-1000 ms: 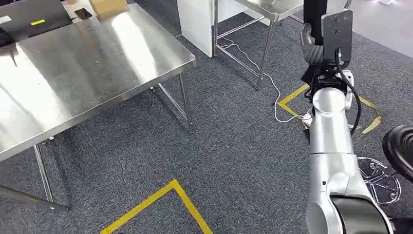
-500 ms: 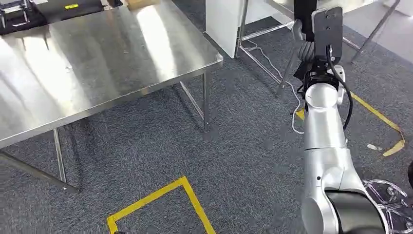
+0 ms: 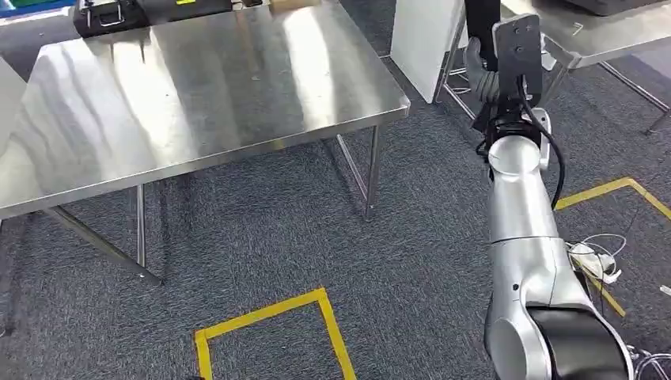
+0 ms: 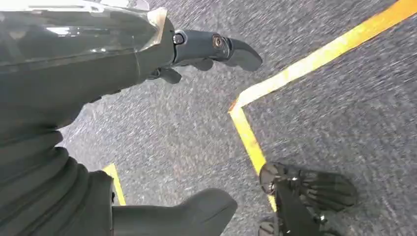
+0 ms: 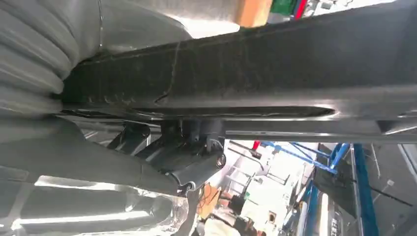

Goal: Take the parts from the cabinet and place them on the table.

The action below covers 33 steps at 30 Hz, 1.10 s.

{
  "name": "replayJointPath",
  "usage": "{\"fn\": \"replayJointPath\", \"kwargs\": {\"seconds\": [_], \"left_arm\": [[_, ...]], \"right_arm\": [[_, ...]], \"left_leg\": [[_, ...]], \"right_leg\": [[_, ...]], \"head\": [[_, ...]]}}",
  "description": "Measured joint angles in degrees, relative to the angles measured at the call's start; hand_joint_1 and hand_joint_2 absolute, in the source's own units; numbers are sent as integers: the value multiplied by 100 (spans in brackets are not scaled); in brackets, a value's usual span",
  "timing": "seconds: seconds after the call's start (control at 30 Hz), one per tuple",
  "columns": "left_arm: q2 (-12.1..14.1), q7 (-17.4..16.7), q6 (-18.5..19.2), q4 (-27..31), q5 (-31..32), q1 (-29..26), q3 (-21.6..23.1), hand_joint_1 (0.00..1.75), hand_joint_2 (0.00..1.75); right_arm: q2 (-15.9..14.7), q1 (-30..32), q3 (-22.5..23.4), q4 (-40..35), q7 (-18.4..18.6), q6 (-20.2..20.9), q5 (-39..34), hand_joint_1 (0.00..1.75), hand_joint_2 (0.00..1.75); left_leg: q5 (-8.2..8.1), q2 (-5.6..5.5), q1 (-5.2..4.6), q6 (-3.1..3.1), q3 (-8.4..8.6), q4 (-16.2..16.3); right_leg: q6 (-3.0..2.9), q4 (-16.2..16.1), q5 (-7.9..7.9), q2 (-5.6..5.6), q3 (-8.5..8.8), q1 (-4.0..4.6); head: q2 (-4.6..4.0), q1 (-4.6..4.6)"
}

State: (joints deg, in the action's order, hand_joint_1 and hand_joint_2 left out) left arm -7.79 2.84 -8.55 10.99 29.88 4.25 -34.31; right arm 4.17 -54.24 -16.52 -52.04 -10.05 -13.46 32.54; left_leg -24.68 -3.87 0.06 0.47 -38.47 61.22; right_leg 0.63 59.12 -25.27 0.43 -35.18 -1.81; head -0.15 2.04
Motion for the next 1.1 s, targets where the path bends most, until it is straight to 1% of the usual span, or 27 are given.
{"fn": "replayJointPath", "kwargs": {"seconds": [0.03, 0.07, 0.1, 0.13, 0.17, 0.23, 0.27, 0.3, 0.33, 0.43, 0.47, 0.5, 0.53, 0.6, 0.63, 0.67, 0.7, 0.73, 0.77, 0.8, 0.83, 0.87, 0.93, 0.97, 1.0, 1.03, 1.1], "left_arm": [[20, 0, 0, 0, -4, 6, -5, 0, 175], [29, -2, 0, 0, -9, 13, -9, 0, 175], [29, 0, 0, 0, -13, 15, -11, 0, 175], [25, -2, 0, 0, -18, 12, -18, 0, 175], [25, -2, 0, 0, -39, 7, -33, 0, 175], [38, -2, 0, 0, -48, 7, -44, 0, 175], [42, -2, 0, 0, -48, 7, -46, 0, 175], [51, 0, 0, 2, -48, 15, -46, 0, 175], [53, 0, -30, 2, -48, 23, -46, 0, 175], [36, 31, -171, 0, -48, 3, -53, 0, 175], [31, 35, -181, 0, -48, -12, -64, 0, 175], [9, 46, -203, 0, -48, -20, -79, 0, 175], [9, 46, -223, 0, -48, -8, -83, 0, 175], [3, 48, -223, 0, -48, 20, -88, 0, 175], [-6, 48, -223, 0, -48, 17, -90, 0, 175], [-15, 48, -221, -2, -48, 7, -94, 0, 175], [-17, 46, -221, -2, -46, 1, -99, 0, 175], [-23, 42, -221, -2, -39, -2, -103, 0, 175], [-23, 37, -223, -2, -33, -1, -109, 0, 175], [-17, 35, -221, -2, -13, -5, -125, 0, 175], [-10, 29, -214, -2, -7, -5, -134, 0, 175], [-8, 29, -206, -2, 0, -11, -136, 0, 175], [-8, 26, -188, -2, 13, -45, -142, 0, 175], [23, 26, -190, -2, 28, -58, -144, 0, 175], [3, 29, -188, -9, 46, -68, -147, 0, 175], [12, 35, -190, -9, 66, -61, -147, 0, 175], [22, 50, -177, -9, 85, -41, -147, 0, 175]], "right_arm": [[11, -20, -22, 15, -2, -4, 4, 175, 175], [11, -30, -37, 42, -2, -11, 13, 175, 175], [11, -32, -39, 76, -5, -15, 22, 175, 175], [15, -32, -48, 110, -7, -17, 22, 175, 175], [31, -33, -64, 162, -11, -26, 22, 175, 175], [80, -46, -81, 212, -28, -33, 24, 175, 175], [103, -72, -81, 228, -37, -35, 22, 175, 175], [125, -104, -81, 241, -46, -37, 24, 175, 175], [118, -143, -81, 254, -68, -42, 24, 175, 175], [144, -152, -83, 284, -88, -44, 22, 175, 175], [175, -152, -81, 282, -92, -46, 22, 175, 175], [164, -156, -81, 295, -98, -52, 20, 175, 175], [168, -177, -85, 304, -103, -55, 22, 175, 175], [131, -151, -83, 337, -103, -55, 20, 175, 175], [122, -119, -83, 357, -103, -57, 20, 175, 175], [120, -97, -83, 378, -103, -61, 22, 175, 175], [120, -91, -83, 398, -105, -70, 24, 175, 175], [120, -94, -81, 407, -112, -79, 33, 175, 175], [118, -112, -81, 422, -125, -103, 37, 175, 175], [100, -130, -81, 442, -138, -111, 39, 175, 175], [103, -133, -88, 459, -175, -118, 39, 175, 175], [111, -128, -92, 466, -227, -131, 37, 175, 175], [125, -124, -90, 483, -326, -160, 11, 175, 175], [125, -141, -87, 483, -370, -195, -18, 175, 175], [131, -151, -87, 483, -387, -201, -33, 175, 175], [135, -151, -81, 483, -396, -208, -52, 175, 175], [111, -143, -77, 494, -400, -210, -55, 175, 175]], "left_leg": [[-181, 187, 27, -39, -176, 359], [-377, 297, 55, -69, -414, 833], [-492, 349, 62, -85, -616, 1193], [-495, 372, 64, -88, -736, 1368], [-388, 374, 65, -80, -727, 1285], [33, 397, 58, -29, -374, 555], [237, 498, 37, 22, -113, 71], [205, 774, -31, 79, 52, -241], [216, 726, -65, 102, 48, -258], [198, 527, -89, 177, 50, -271], [260, 472, -4, 235, 155, -391], [271, 439, -20, 236, 195, -434], [289, 389, -4, 279, 200, -435], [283, 233, 0, 288, 198, -434], [282, 155, 0, 287, 198, -433], [282, 75, 2, 285, 199, -429], [279, -5, 7, 280, 198, -419], [271, -80, 13, 267, 199, -400], [249, -151, 25, 235, 196, -361], [215, -197, 22, 184, 171, -316], [183, -234, -11, 144, 149, -269], [190, -249, -7, 127, 129, -279], [202, -277, 30, 82, 128, -303], [169, -250, 39, 53, 106, -276], [95, 2, 7, 21, 75, -170], [-84, 204, 18, -14, -53, 129], [-483, 349, 57, -64, -504, 1030]], "right_leg": [[-54, 2, -12, -31, 9, 10], [-65, 2, -21, -77, 22, 34], [-81, 4, -33, -138, 29, 49], [-91, 4, -43, -193, 34, 55], [-101, 4, -52, -250, 41, 63], [-98, 4, -77, -341, 58, 81], [-99, 1, -86, -382, 78, 93], [-80, -5, -100, -426, 93, 102], [-43, -8, -121, -479, 92, 161], [34, -60, -153, -650, 176, 144], [70, -29, -195, -601, 144, 176], [82, 88, -242, -365, 124, 140], [49, 433, -397, -166, -35, 134], [28, 1353, -737, -72, -521, 105], [57, 1646, -798, -68, -691, 104], [98, 1669, -753, -67, -745, 97], [161, 1428, -605, -65, -664, 83], [230, 981, -389, -51, -468, 65], [301, 398, -137, 27, -201, 23], [313, 3, -40, 176, -46, -24], [235, -26, -30, 132, 6, 31], [176, -10, -24, 109, 16, 23], [116, -6, -24, 78, 10, 75], [59, -34, 7, 45, 32, -6], [35, -37, -1, 42, 48, 7], [-18, -37, -14, 32, 60, 11], [-45, -36, -34, 2, 75, 25]], "head": [[0, 23], [-2, 18], [0, 18], [-2, 23], [0, 21], [0, 21], [0, 25], [0, 21], [-2, 12], [-2, 21], [-2, 18], [-2, -8], [-2, -1], [0, -32], [0, -34], [-2, -45], [0, -43], [0, -49], [-2, -54], [0, -69], [0, -73], [-2, -54], [0, -62], [0, -67], [0, -51], [0, 19], [0, 12]]}}
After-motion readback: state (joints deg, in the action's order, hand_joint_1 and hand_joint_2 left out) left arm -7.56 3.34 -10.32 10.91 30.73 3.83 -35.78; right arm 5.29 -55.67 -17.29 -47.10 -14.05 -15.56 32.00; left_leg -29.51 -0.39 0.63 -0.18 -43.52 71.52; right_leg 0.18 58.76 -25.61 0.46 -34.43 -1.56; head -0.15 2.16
